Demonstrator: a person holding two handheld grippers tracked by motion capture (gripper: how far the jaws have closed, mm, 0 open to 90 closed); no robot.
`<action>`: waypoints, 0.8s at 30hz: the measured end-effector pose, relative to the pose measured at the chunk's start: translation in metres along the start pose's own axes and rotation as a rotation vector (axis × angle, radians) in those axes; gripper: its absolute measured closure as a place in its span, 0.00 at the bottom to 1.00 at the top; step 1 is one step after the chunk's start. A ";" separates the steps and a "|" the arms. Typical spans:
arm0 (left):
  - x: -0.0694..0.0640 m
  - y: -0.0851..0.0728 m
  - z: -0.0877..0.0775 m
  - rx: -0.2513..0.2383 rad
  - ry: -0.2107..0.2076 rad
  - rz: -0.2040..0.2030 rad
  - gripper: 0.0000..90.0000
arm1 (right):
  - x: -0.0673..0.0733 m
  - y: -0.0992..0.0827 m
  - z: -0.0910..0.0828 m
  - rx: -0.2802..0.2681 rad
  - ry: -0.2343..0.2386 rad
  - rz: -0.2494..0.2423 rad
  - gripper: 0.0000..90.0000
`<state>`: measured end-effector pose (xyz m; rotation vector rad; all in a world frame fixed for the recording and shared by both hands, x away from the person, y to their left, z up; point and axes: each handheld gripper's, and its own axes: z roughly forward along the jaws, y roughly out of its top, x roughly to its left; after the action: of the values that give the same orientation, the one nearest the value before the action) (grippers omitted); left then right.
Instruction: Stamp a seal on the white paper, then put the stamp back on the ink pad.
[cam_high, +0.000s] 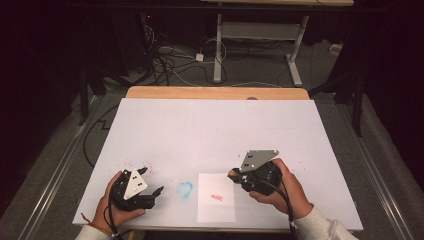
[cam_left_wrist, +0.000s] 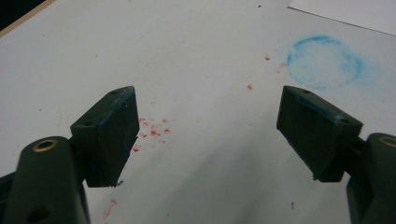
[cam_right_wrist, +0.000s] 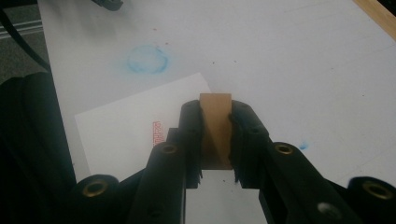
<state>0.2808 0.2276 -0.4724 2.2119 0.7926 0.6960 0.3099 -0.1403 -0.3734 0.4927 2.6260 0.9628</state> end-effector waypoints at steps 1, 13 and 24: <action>0.000 0.000 0.000 0.000 0.000 0.000 0.23 | 0.000 0.000 -0.001 -0.001 0.000 0.000 0.85; 0.000 -0.001 0.000 0.001 -0.001 -0.004 0.23 | -0.006 -0.002 -0.010 -0.016 -0.029 0.015 0.85; -0.002 0.001 0.000 0.001 0.004 0.019 0.23 | -0.020 -0.016 -0.029 -0.009 -0.090 0.054 0.85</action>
<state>0.2804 0.2254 -0.4719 2.2226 0.7753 0.7094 0.3133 -0.1759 -0.3594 0.5932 2.5390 0.9457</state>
